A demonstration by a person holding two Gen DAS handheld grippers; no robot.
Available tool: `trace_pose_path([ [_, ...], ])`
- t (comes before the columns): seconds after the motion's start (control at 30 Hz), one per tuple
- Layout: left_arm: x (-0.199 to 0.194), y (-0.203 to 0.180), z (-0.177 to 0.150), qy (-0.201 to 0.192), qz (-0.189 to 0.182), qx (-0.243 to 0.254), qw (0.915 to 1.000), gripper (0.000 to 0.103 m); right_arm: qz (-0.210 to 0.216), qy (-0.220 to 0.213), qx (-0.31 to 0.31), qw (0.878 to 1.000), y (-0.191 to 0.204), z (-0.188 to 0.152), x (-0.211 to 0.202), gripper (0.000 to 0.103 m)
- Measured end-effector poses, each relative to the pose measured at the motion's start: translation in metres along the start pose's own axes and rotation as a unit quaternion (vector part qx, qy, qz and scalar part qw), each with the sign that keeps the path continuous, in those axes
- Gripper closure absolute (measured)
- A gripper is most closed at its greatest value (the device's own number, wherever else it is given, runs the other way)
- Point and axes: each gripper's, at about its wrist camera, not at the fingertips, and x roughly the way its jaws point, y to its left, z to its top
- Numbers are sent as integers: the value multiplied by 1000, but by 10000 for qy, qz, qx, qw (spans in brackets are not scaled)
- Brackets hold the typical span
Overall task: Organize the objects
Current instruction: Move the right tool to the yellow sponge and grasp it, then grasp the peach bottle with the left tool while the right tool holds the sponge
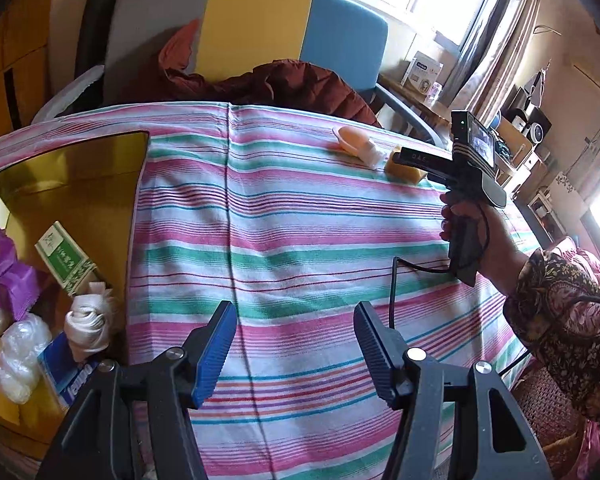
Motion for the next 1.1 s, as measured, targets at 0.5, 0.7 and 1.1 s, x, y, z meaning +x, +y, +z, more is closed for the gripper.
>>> trace_pose_path([
  [0.5,83,-51,94,97,-255,-226,9994,32,-395,-598,287,9970,-11,-10,-22,45],
  [0.7,145,-69,145,227,-207,-646,9974,24,-790,-1037,657,9893,-23,-14,-39,44],
  [1.1,237,-82,203,295,-76,-1030,9942,19,-790,-1050,998,9863,-36,-16,-37,43],
])
